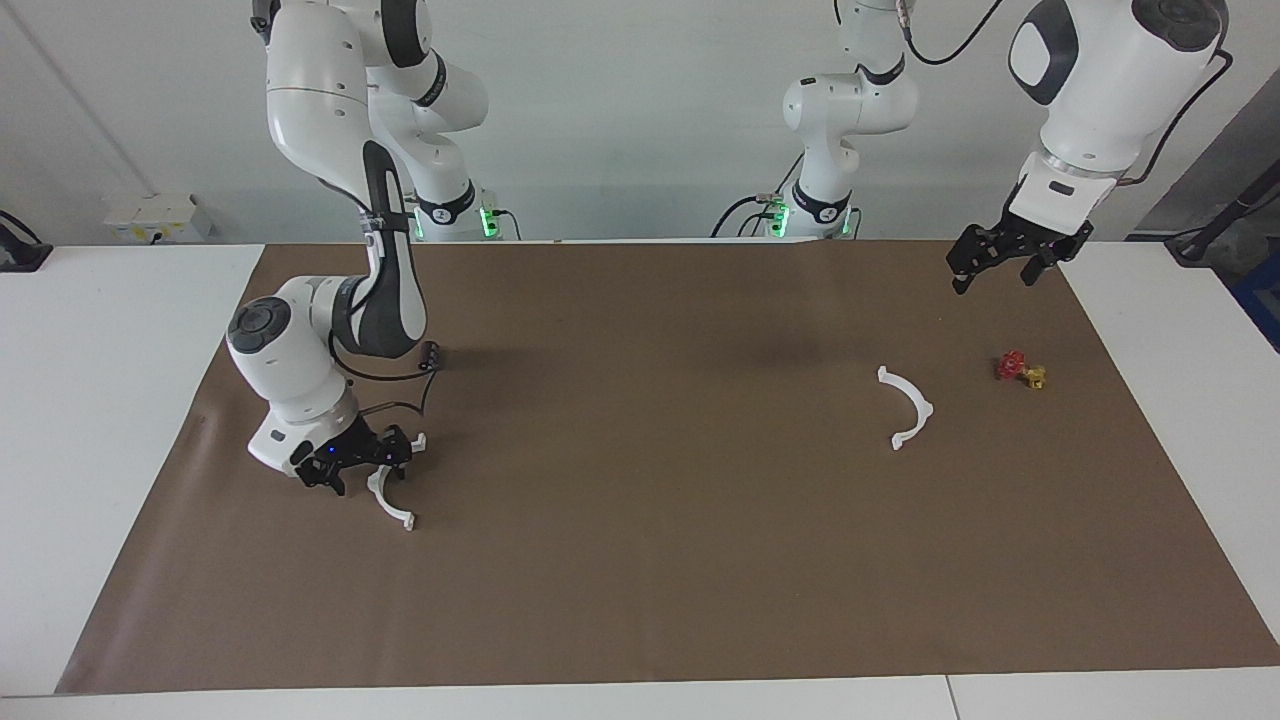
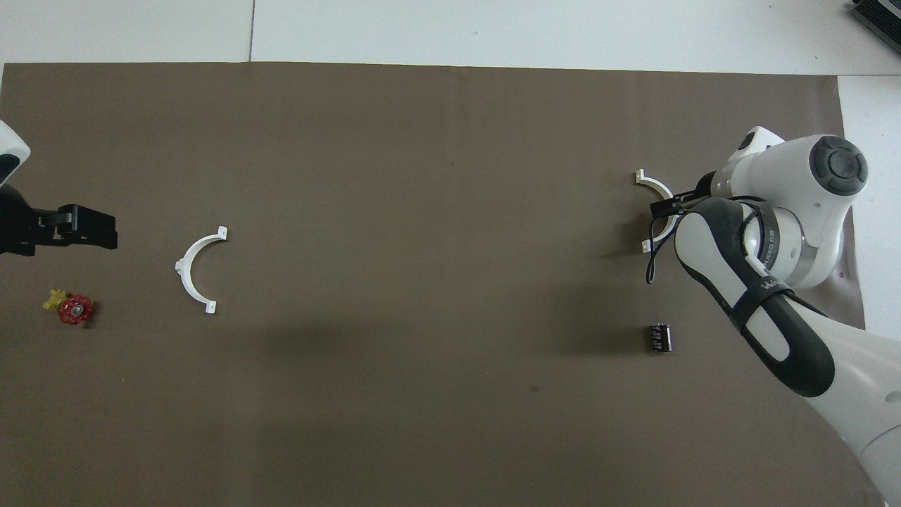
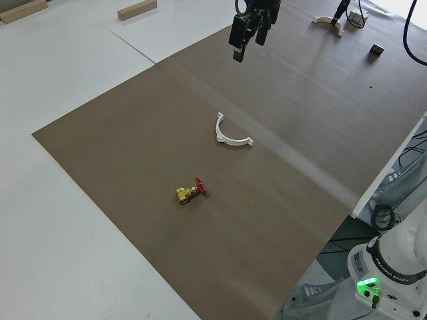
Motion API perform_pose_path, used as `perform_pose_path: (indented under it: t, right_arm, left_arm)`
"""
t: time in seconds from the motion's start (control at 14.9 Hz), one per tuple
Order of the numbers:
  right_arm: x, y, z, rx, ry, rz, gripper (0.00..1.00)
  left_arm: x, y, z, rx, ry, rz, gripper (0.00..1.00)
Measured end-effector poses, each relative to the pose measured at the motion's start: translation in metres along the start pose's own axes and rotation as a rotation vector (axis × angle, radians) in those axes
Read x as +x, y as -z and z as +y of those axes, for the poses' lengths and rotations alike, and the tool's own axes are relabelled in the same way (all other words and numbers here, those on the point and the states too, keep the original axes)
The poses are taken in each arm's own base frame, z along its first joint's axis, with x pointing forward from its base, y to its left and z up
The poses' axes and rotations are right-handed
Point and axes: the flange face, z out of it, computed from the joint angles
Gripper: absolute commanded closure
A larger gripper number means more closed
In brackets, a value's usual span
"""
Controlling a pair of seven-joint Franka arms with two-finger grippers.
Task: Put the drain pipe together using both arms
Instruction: 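Grasp the white clamp half with the right gripper and lift it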
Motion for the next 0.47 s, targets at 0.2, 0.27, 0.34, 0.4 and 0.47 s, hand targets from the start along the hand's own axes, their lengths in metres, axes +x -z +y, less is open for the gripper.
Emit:
perform_pose_path:
  t: [0.2,0.27,0.34,0.4,0.47]
  right_arm:
    - [-0.0011,-0.0010,0.0013,-0.001,0.021,-0.001,1.00]
    - [-0.0005,0.0004,0.0017,-0.001,0.021,0.002,1.00]
    - [0.0002,0.0019,0.0019,-0.002,0.021,0.005,1.00]
    - [0.0009,0.0026,0.0013,-0.002,0.021,0.005,1.00]
    - [0.0020,0.0036,0.0003,0.001,0.022,0.005,1.00]
  left_arm:
    - [-0.0001,0.0003,-0.0001,0.000,0.000,0.001,0.00]
    - [-0.0001,0.0004,-0.0004,0.000,0.001,0.001,0.00]
    - [-0.0001,0.0004,-0.0008,0.000,0.001,0.001,0.00]
    - [-0.0001,0.0004,-0.0010,0.000,0.002,0.001,0.00]
    - [0.0000,0.0004,-0.0014,0.000,0.002,0.001,0.00]
